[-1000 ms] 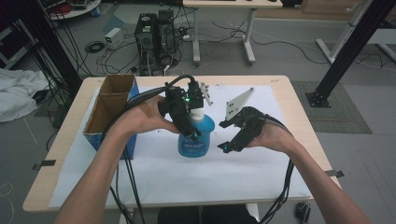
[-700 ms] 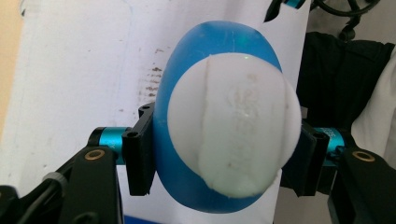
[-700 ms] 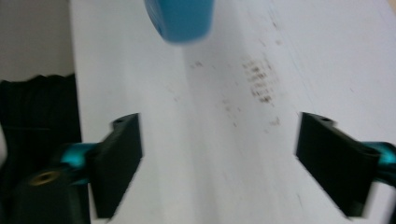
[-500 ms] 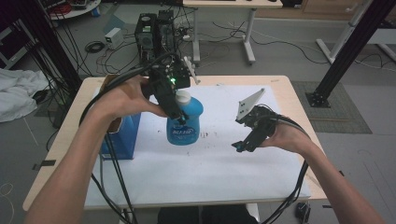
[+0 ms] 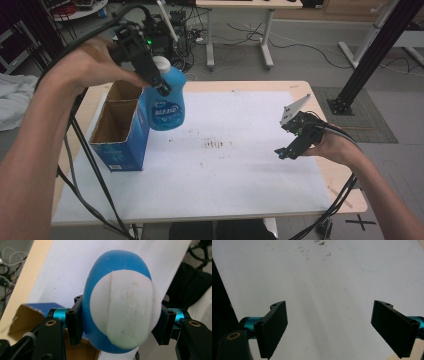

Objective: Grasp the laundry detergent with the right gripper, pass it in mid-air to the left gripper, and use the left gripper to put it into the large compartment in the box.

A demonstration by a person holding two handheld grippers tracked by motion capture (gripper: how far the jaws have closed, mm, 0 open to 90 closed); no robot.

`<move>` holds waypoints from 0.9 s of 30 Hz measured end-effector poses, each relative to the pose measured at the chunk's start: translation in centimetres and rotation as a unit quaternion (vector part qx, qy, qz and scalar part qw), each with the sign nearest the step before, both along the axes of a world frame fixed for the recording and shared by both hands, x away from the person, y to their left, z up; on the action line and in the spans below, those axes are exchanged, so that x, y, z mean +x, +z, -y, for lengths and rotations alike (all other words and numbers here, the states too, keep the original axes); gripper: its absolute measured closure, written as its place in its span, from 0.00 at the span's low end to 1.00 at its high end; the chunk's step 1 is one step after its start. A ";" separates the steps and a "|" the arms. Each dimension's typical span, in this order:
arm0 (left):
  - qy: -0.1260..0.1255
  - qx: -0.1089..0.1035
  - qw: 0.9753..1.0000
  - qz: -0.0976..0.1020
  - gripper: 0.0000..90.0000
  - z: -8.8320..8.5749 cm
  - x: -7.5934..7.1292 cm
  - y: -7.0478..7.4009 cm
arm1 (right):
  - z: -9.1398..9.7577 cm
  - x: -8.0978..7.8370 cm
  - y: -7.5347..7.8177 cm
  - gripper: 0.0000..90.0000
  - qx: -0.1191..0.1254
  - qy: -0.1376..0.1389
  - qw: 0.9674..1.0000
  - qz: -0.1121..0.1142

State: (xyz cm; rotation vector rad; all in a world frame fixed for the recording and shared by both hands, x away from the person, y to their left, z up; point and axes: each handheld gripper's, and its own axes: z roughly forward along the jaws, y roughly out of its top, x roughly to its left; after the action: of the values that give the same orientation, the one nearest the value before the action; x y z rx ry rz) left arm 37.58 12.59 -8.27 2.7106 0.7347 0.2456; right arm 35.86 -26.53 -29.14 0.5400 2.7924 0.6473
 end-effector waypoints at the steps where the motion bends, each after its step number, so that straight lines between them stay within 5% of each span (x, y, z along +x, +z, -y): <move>1: 0.012 -0.002 1.000 0.000 0.42 -0.4 0.1 0.1 | 0.3 0.0 -0.1 0.14 -0.001 -0.005 1.000 0.000; 3: 0.046 -0.011 0.999 0.002 0.43 -1.6 0.6 0.4 | 0.6 0.0 -0.2 0.14 -0.002 -0.008 1.000 0.002; 5: 0.046 -0.011 0.999 0.002 0.43 -1.6 0.6 0.4 | 0.8 0.0 -0.3 0.14 0.000 -0.010 1.000 0.001; 6: 0.075 -0.016 0.997 0.005 0.43 -2.7 0.9 0.5 | 0.8 0.0 -0.3 0.14 0.000 -0.010 1.000 0.001; 11: 0.141 -0.017 0.990 0.012 0.43 -5.7 1.6 0.9 | 1.3 0.1 -0.8 0.15 -0.004 -0.011 1.000 0.000; 14: 0.155 -0.019 0.988 0.013 0.43 -6.1 1.6 0.9 | 1.3 0.1 -0.9 0.15 -0.006 -0.013 1.000 0.001; 19: 0.215 -0.013 0.976 0.022 0.43 -8.5 1.8 1.0 | 1.7 0.3 -1.2 0.14 -0.006 -0.020 1.000 0.001; 21: 0.223 -0.013 0.974 0.022 0.43 -8.9 1.8 1.1 | 1.8 0.3 -1.2 0.15 -0.005 -0.020 1.000 0.002; 22: 0.245 -0.019 0.969 0.026 0.43 -9.7 1.8 1.1 | 1.8 0.4 -1.3 0.15 -0.005 -0.021 1.000 0.003; 24: 0.249 -0.017 0.968 0.024 0.43 -10.0 1.8 1.0 | 1.9 0.4 -1.3 0.15 -0.005 -0.021 1.000 0.004; 26: 0.272 -0.027 0.962 0.029 0.43 -10.7 1.8 0.8 | 1.9 0.4 -1.5 0.15 -0.004 -0.021 1.000 0.003; 27: 0.275 -0.026 0.961 0.028 0.43 -11.0 1.8 0.7 | 1.9 0.4 -1.5 0.15 -0.005 -0.021 1.000 0.003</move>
State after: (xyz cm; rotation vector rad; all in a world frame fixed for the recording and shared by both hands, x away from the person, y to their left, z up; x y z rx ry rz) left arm 39.37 23.58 -7.62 2.3793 1.4444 0.4173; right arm 36.22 -28.39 -30.67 0.5925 2.7699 0.6246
